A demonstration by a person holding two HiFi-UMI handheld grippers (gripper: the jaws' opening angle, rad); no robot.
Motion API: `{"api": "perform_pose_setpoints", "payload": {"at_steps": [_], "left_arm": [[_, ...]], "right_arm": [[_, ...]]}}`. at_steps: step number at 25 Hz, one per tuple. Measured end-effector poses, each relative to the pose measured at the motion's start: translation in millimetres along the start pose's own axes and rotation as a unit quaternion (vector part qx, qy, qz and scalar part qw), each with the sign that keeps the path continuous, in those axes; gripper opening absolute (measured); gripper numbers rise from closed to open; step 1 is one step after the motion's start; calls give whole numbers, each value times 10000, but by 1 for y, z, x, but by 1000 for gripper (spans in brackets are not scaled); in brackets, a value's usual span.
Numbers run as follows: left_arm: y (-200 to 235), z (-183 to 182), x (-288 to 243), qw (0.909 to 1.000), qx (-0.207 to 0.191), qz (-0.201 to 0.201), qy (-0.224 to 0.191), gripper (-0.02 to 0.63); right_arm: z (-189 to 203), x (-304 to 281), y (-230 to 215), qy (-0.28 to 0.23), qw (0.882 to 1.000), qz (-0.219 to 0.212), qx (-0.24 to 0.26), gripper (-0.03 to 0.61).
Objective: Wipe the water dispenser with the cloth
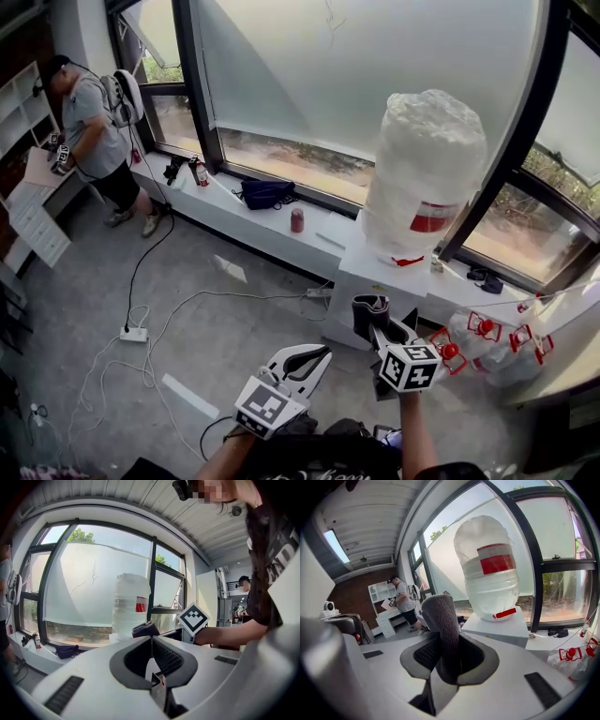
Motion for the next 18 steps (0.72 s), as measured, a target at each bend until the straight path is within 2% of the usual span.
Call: {"api": "perform_pose_setpoints", "payload": {"at_steps": [4,8,18], "left_arm": [[9,3,-16,9999,120,29,37,20],[14,0,-38,9997,217,-112,32,20],[28,-14,-77,9943,297,-1007,177,20]], "right_arm": [[-8,-42,-24,178,9997,79,-125,106],[-16,-82,-52,394,9991,88,-124,106],[-16,-153,-104,903,9920,41,-881,106]]}}
Point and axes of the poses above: the fingertips, and each gripper's own axes: x backward along the fingers, y to its left, z out of its underside, the point moved 6 cm from there along x, backward along the fingers, and after that the axes turned 12 degrees about -z, right-handed, at the moved point
